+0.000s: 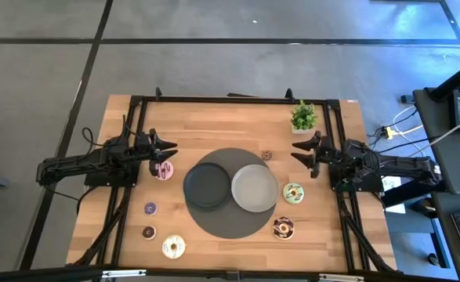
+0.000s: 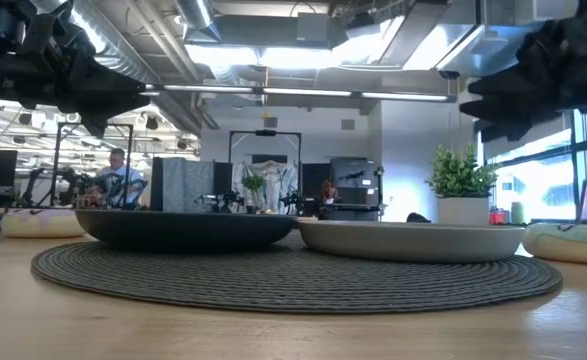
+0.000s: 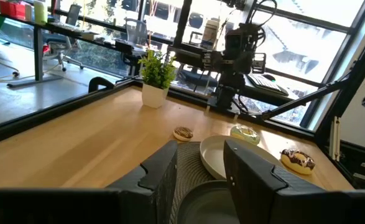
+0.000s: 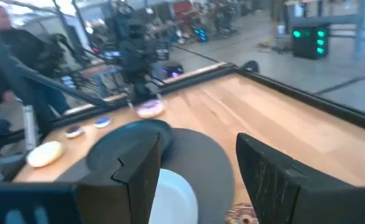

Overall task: Pick & Place donuts
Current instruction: Put the small brown donut on the gray plate

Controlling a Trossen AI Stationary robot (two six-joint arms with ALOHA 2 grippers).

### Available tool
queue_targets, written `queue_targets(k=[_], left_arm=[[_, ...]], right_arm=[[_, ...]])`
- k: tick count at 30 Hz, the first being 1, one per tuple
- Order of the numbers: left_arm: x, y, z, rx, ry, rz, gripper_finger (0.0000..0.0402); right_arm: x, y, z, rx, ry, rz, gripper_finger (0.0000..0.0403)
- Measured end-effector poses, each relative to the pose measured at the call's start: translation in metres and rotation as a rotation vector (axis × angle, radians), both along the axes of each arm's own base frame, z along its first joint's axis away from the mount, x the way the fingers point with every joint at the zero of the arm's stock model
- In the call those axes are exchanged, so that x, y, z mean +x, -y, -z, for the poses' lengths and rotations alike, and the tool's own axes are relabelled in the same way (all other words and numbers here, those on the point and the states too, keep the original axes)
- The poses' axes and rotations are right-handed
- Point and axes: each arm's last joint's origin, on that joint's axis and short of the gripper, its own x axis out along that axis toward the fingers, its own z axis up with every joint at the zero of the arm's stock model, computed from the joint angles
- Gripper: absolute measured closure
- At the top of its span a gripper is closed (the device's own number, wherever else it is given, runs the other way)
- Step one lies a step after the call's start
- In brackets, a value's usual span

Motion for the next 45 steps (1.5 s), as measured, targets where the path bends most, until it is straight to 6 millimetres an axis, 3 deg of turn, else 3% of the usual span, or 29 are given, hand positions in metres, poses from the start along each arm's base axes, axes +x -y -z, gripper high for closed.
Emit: queue_targets(k=[9,17,27,33,45], left_arm=[[0.0,0.0,0.0,0.0,0.0,0.0,0.0274],[0.0,0.0,0.0,0.0,0.0,0.0,0.0274],[0.0,0.0,0.0,0.0,0.0,-0.002,0.0274],[0.0,0.0,0.0,0.0,0.001,-0.002,0.0274],[0.0,0.0,0.0,0.0,0.001,-0.002,0.0274]], right_arm=[[0.031,0.005,-0.018,0.116,-0.278,0.091,0.0216],[0.071,0.008,-0.017,0.18,-0.559,0.113,0.0239],[0.114,0.023,0.024,0.255,-0.83,0.205,0.0243],[0.132,0.033,0.033,0.268,-0.843,0.236,0.0243],[0.141,0.042,0.056,0.242,-0.941,0.291,0.0244]])
